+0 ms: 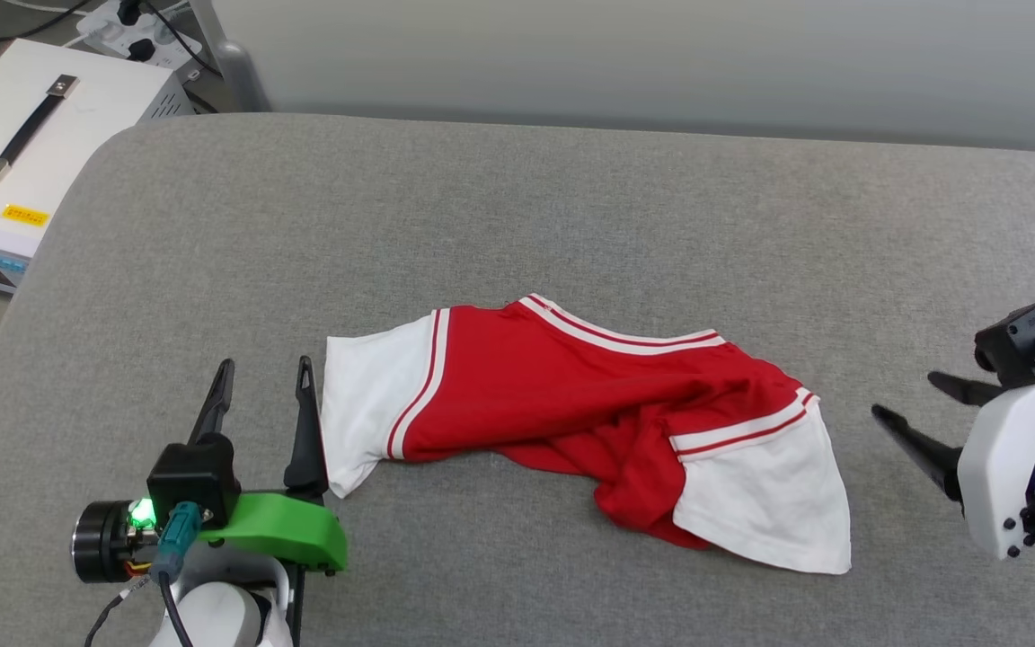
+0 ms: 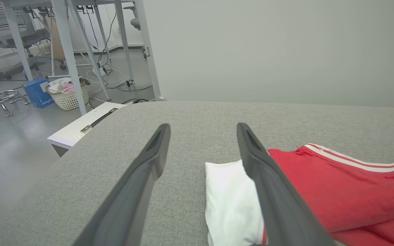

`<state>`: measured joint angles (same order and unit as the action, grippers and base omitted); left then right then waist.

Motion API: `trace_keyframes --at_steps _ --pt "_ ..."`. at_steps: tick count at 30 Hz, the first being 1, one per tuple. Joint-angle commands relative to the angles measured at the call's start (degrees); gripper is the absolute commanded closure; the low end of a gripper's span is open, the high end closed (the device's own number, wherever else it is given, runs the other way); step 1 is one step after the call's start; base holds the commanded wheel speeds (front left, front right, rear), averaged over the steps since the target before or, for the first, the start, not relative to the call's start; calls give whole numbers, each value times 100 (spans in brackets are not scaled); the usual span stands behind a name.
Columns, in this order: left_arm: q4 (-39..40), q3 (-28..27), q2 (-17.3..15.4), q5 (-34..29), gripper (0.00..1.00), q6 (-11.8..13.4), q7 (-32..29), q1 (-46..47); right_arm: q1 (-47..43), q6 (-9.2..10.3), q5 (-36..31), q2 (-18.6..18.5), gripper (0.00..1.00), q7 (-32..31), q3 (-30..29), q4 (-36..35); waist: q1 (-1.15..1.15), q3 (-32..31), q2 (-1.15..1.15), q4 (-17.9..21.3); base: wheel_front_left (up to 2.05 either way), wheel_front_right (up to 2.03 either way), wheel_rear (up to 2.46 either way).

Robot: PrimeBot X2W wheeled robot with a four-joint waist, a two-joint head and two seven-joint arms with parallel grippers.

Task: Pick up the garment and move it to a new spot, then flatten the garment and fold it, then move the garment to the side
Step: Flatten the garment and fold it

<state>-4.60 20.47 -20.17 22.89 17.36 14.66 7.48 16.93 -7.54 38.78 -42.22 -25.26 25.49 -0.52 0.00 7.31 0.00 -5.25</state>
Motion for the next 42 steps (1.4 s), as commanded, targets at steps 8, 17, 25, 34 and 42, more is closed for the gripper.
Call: trace_keyframes --at_steps 8,17,25,34,42 --pt "270 -615 555 -735 0 -448 33 -261 105 5 667 -207 0 -1280 537 7 0 278 0 -97 0 0 0" --pt "192 -1019 1019 -1212 0 -914 33 -168 108 5 647 225 0 -1139 1234 743 0 604 0 -192 0 0 0" --pt "79 -1281 1265 -1522 0 -1154 33 -200 76 5 773 426 100 -631 1800 1307 0 516 0 -134 0 0 0" --pt "-27 -1482 1390 -1716 0 -1337 34 -406 20 5 896 90 100 348 1175 1295 0 191 0 61 0 0 0" --pt "-47 -1556 1470 -1834 0 -1458 34 -499 -330 5 1052 -411 100 445 78 1042 0 126 0 130 0 0 0"
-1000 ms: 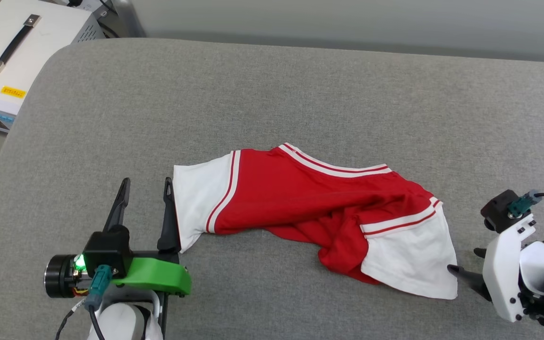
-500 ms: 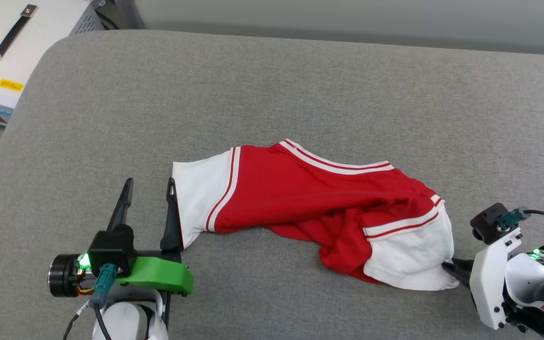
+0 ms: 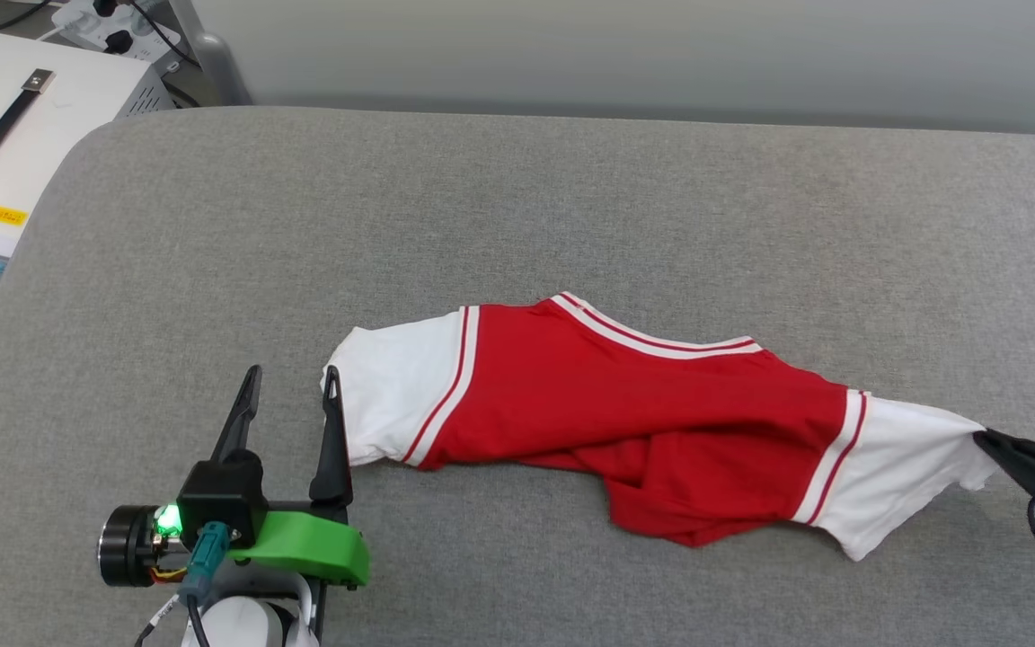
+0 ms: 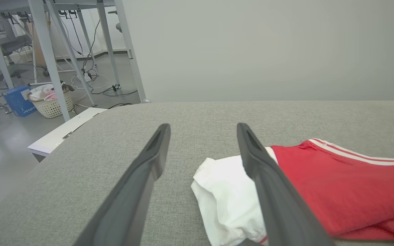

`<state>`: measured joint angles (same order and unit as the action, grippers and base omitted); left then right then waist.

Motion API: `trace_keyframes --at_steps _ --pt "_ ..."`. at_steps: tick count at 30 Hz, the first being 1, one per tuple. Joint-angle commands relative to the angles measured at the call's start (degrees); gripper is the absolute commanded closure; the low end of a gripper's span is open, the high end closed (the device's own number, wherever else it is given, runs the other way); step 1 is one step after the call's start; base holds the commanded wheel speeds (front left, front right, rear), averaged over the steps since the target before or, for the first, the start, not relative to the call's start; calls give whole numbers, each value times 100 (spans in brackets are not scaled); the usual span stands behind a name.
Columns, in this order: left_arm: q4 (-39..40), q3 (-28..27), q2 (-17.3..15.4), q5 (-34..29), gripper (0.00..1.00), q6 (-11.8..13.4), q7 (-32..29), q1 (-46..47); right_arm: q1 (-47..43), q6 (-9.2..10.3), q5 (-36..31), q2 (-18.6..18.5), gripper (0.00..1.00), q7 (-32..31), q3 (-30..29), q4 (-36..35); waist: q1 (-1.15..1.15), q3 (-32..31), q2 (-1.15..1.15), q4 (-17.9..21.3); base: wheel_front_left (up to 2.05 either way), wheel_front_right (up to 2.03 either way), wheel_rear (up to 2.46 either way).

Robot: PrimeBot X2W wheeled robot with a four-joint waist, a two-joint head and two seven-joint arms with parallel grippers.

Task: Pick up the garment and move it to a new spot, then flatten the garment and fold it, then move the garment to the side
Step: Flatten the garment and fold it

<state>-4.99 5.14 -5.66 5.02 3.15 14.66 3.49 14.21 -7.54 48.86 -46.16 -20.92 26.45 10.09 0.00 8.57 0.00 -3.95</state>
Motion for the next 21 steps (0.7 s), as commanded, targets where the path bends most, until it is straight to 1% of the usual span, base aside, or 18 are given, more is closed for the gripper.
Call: trace_keyframes --at_steps 1,6,10,14,17,21 --pt "-12 -24 28 -61 0 -55 34 -100 -112 5 62 -74 100 -17 -168 -57 0 8 0 -4 0 0 0" --pt "-45 -29 65 -119 0 -122 34 -68 -210 5 116 -279 100 -206 -780 -225 0 121 0 -40 0 0 0" --pt "-74 -8 100 -151 0 -170 34 9 57 5 21 -350 100 -425 -1081 -338 0 282 0 -77 0 0 0" --pt "-95 47 140 -184 0 -211 34 145 502 5 -154 -381 100 -694 -1186 -405 0 464 0 -159 0 0 0" --pt "-106 81 168 -194 0 -219 34 240 840 5 -231 -317 100 -871 -1222 -371 0 592 0 -218 0 0 0" --pt "-142 92 199 -182 0 -210 34 327 1146 5 -381 -181 100 -1152 -1113 -20 0 739 0 -268 0 0 0"
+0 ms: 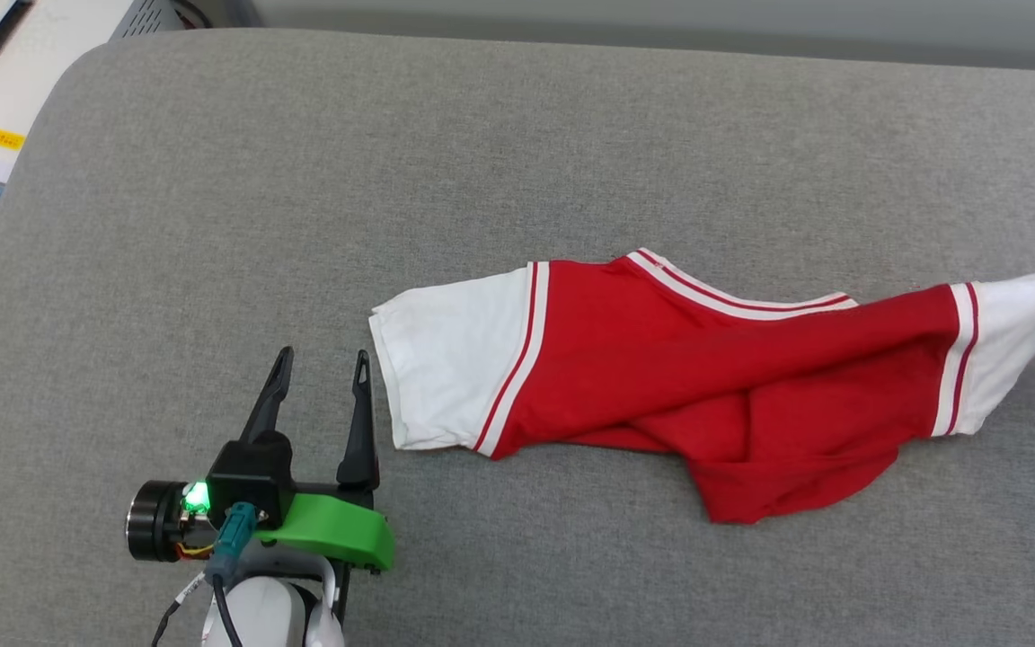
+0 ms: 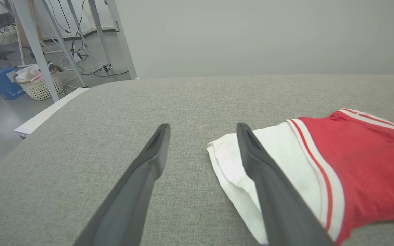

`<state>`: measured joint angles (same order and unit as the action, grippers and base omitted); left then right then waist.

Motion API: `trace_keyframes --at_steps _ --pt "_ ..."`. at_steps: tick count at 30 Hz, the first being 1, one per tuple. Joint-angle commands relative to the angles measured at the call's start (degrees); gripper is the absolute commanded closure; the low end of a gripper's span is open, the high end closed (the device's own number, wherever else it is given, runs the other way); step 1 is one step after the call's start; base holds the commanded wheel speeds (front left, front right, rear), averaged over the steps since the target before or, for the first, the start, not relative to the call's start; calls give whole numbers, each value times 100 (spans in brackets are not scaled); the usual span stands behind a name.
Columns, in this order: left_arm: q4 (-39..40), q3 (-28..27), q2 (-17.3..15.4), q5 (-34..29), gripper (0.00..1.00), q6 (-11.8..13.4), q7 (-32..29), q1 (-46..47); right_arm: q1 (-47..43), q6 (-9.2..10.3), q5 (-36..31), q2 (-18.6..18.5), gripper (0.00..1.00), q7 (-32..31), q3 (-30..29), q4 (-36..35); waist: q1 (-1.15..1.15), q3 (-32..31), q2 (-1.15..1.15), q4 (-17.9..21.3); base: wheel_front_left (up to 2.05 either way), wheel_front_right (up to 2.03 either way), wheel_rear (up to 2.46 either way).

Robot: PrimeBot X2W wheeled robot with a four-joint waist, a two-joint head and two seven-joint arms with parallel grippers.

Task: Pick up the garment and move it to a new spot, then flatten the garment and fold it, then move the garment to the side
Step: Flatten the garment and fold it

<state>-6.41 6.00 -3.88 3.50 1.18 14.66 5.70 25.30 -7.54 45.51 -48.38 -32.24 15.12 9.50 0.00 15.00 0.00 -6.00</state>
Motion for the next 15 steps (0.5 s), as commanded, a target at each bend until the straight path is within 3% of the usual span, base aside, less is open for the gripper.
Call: trace_keyframes --at_steps 1,9,14,15 --pt "-8 7 28 -28 0 -10 34 122 83 5 -85 96 100 -92 86 190 0 134 0 -71 0 0 0" --pt "-92 26 62 -20 0 -26 34 251 257 5 -215 721 100 -122 668 1561 0 245 0 -140 0 0 0" --pt "-159 13 74 -5 0 -29 34 241 268 5 -24 923 100 231 911 2083 0 129 0 -150 0 0 0" --pt "-175 -9 75 -4 0 -36 34 229 274 5 13 926 92 399 931 2133 0 84 0 -143 0 0 0"
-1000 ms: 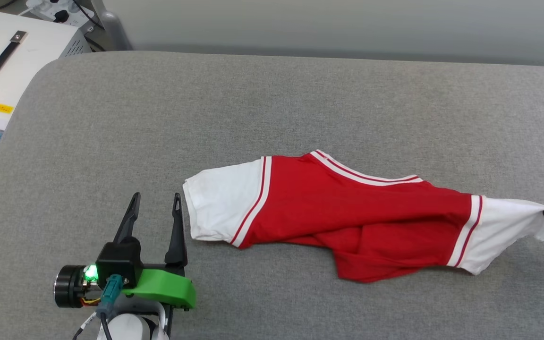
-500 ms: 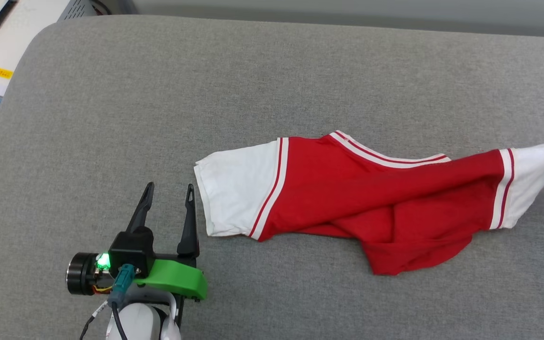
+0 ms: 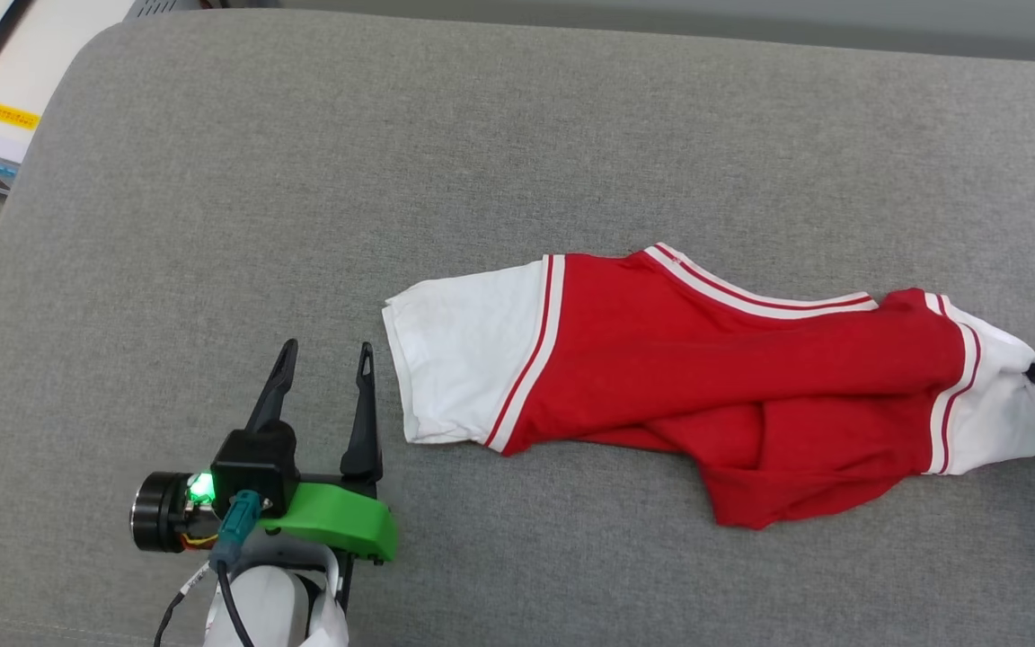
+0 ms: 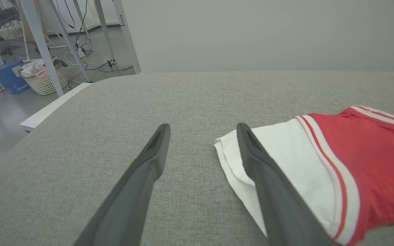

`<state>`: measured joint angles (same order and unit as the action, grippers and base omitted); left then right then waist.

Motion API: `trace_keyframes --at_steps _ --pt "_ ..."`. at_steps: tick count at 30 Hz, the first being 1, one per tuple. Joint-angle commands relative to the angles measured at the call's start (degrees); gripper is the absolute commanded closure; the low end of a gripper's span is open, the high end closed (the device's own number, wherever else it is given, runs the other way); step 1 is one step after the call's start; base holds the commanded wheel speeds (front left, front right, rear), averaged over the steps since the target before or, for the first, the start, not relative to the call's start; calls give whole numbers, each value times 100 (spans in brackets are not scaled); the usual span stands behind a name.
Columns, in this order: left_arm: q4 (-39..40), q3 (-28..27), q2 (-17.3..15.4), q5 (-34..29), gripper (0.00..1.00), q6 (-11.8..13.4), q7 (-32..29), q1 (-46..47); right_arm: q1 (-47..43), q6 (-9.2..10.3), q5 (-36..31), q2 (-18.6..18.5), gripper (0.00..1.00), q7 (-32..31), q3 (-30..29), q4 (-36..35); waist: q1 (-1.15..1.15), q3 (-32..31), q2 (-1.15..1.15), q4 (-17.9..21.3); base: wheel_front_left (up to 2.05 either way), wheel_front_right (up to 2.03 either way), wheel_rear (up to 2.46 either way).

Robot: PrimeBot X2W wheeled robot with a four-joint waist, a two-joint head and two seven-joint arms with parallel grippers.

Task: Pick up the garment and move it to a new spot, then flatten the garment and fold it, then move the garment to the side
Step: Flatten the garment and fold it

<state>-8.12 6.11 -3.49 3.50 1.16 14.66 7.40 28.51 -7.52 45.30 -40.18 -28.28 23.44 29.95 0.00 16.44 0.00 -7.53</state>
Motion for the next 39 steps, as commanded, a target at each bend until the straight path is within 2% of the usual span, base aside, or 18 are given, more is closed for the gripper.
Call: trace_keyframes --at_steps 1,2,8,13,17,22,24,28,34,39 --pt "-12 -44 35 -7 0 -37 34 48 -46 3 51 97 59 157 114 112 0 -99 0 18 0 0 0" --pt "-21 -82 27 -6 0 -46 34 35 -51 3 60 70 0 377 119 114 0 -153 0 33 0 0 0" --pt "-50 -310 -106 50 0 -210 34 34 -302 3 -8 -33 0 1879 -11 -128 0 -450 0 145 0 0 0" --pt "-147 -499 -324 156 0 -455 34 214 -637 3 -256 62 0 2796 -248 -426 0 -557 0 287 0 0 0" --pt "-449 -521 -629 237 0 -665 34 609 -892 3 -629 306 0 3434 -626 -703 0 -568 0 390 0 0 0" --pt "-961 -226 -1060 437 0 -827 -208 1358 -1212 3 -1157 727 0 3847 -1087 -1081 0 -551 0 484 0 0 0" --pt "-1122 -40 -1232 633 0 -852 -485 1705 -1345 3 -1352 911 0 3923 -1268 -1249 0 -538 0 516 0 0 0" --pt "-1322 740 -1680 1306 0 -861 -1304 2369 -1658 3 -1715 1292 0 3893 -1499 -1628 0 -495 0 582 0 0 0" --pt "-1447 1979 -2402 2585 0 -863 -3012 3170 -2005 3 -2038 1673 0 3648 -1689 -2106 0 -369 0 716 0 0 0" --pt "-1454 2896 -2841 3553 0 -864 -4408 3667 -2127 3 -2186 1823 0 3476 -1739 -2347 0 -213 0 837 0 0 0"
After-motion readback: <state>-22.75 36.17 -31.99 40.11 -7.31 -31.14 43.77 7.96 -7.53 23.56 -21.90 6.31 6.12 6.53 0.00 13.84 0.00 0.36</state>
